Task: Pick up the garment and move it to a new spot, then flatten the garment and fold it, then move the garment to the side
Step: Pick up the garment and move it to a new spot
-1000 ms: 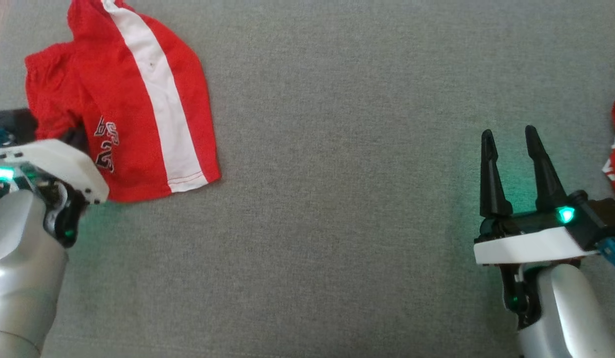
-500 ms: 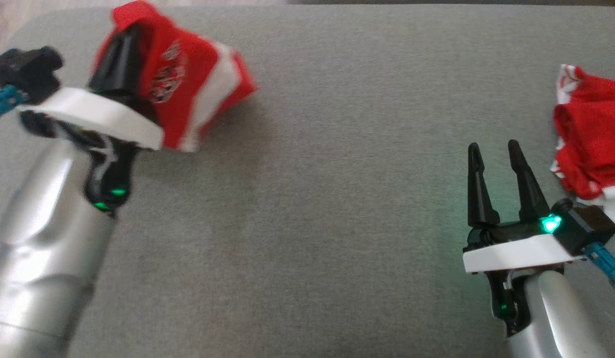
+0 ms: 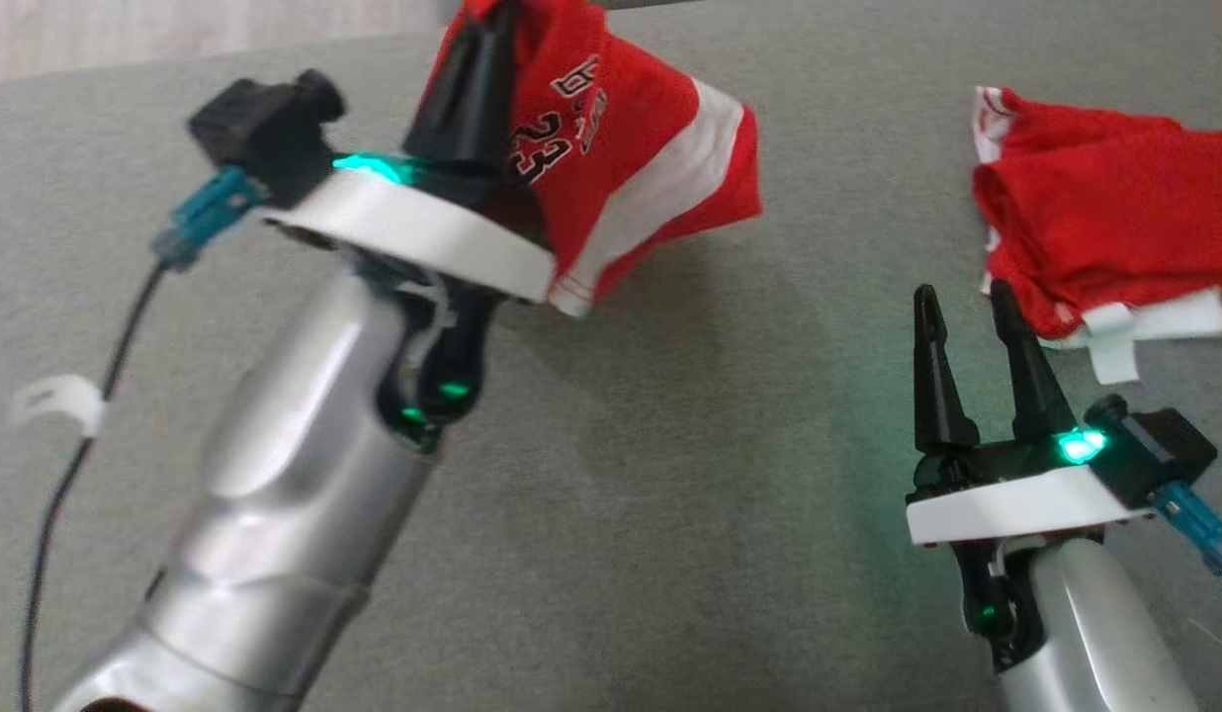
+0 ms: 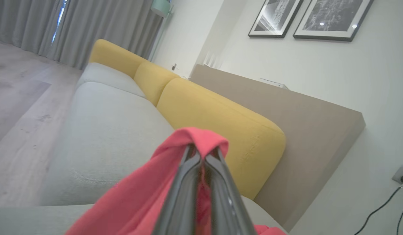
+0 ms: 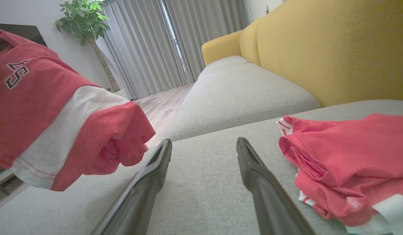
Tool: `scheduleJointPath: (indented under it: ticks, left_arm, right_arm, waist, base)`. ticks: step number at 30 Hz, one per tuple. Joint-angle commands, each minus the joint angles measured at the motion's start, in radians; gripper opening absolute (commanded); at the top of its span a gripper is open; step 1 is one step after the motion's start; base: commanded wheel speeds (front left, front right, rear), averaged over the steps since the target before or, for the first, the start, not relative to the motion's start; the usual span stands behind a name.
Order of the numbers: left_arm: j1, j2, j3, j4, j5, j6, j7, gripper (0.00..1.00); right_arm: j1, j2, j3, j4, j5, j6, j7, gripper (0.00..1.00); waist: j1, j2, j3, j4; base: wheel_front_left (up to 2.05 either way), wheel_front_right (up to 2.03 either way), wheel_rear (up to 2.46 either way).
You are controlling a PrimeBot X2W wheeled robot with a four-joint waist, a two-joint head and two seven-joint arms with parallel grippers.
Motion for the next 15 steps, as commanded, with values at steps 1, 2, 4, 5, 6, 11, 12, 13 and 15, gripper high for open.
scheduleJointPath:
  ticks: [1, 2, 4, 5, 6, 11, 12, 13, 15]
  left_arm:
    - [-0.074, 0.002, 0.019, -0.032, 0.019, 0.006, -0.016, 0.00]
    - [-0.081, -0.011, 0.006, -0.022, 0.031, 0.010, -0.022, 0.00]
    - [-0.089, -0.032, -0.016, 0.012, 0.050, 0.018, -0.034, 0.00]
    - [-0.093, -0.037, -0.031, 0.036, 0.066, 0.021, -0.040, 0.27]
    - [-0.093, -0.042, -0.042, 0.060, 0.078, 0.023, -0.049, 0.93]
    - [-0.055, -0.058, -0.090, 0.144, 0.096, 0.007, -0.088, 1.00]
    - [-0.045, -0.055, -0.093, 0.154, 0.099, 0.003, -0.100, 1.00]
    - [-0.033, -0.047, -0.094, 0.163, 0.104, 0.000, -0.113, 1.00]
    - [-0.001, -0.026, -0.087, 0.173, 0.107, -0.004, -0.140, 1.00]
  right_arm:
    - [-0.025, -0.004, 0.027, -0.036, 0.010, -0.001, -0.011, 1.00]
    - [-0.027, -0.004, 0.029, -0.037, 0.014, -0.001, -0.011, 1.00]
    - [-0.031, -0.004, 0.034, -0.037, 0.020, -0.001, -0.011, 1.00]
    - [-0.033, -0.004, 0.036, -0.037, 0.023, -0.001, -0.011, 1.00]
    - [-0.035, -0.004, 0.038, -0.038, 0.025, -0.001, -0.011, 1.00]
    - [-0.031, -0.004, 0.029, -0.045, 0.030, -0.001, -0.011, 1.00]
    - [-0.028, -0.004, 0.025, -0.046, 0.029, -0.001, -0.011, 1.00]
    - [-0.025, -0.004, 0.021, -0.046, 0.027, -0.001, -0.011, 1.00]
    - [-0.019, -0.004, 0.015, -0.046, 0.024, -0.001, -0.011, 1.00]
  waist:
    - [0.0000, 0.0000, 0.009, -0.029]
    - [0.0000, 0.0000, 0.011, -0.039]
    - [0.0000, 0.0000, 0.014, -0.054]
    - [0.0000, 0.0000, 0.015, -0.062]
    - [0.0000, 0.0000, 0.017, -0.068]
    - [0.0000, 0.0000, 0.020, -0.073]
    - [0.0000, 0.0000, 0.018, -0.068]
    - [0.0000, 0.0000, 0.016, -0.063]
    - [0.0000, 0.0000, 0.008, -0.049]
  base:
    - [0.00, 0.00, 0.00]
    - [0.00, 0.00, 0.00]
    - [0.00, 0.00, 0.00]
    - [0.00, 0.00, 0.00]
    - [0.00, 0.00, 0.00]
    - [0.00, 0.00, 0.00]
    - [0.00, 0.00, 0.00]
    - [0.00, 0.00, 0.00]
    - [0.00, 0.00, 0.00]
